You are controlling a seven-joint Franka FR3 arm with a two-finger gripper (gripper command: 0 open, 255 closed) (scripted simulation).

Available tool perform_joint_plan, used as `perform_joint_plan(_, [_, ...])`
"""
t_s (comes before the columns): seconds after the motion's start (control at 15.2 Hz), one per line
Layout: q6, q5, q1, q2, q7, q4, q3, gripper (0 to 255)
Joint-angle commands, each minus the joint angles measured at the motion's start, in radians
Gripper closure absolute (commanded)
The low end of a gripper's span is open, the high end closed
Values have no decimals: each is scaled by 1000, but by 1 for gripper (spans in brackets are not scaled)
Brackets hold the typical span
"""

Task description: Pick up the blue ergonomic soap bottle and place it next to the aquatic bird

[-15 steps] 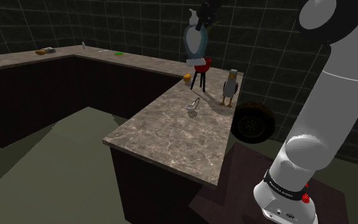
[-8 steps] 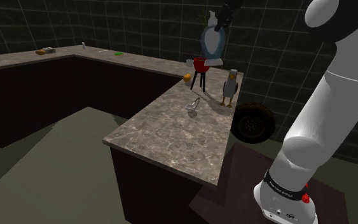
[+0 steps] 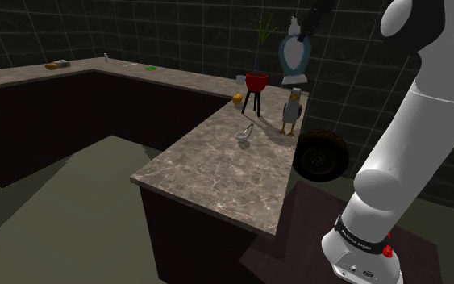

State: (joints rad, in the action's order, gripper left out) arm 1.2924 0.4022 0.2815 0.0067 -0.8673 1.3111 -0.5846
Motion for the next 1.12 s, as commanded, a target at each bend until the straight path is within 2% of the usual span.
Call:
perform_joint_plan(0.0, [-7,-1,17,-1,-36,8,-16,255])
perform_joint_plan(1.06, [242,-79,-8,-121,-69,351,22,255])
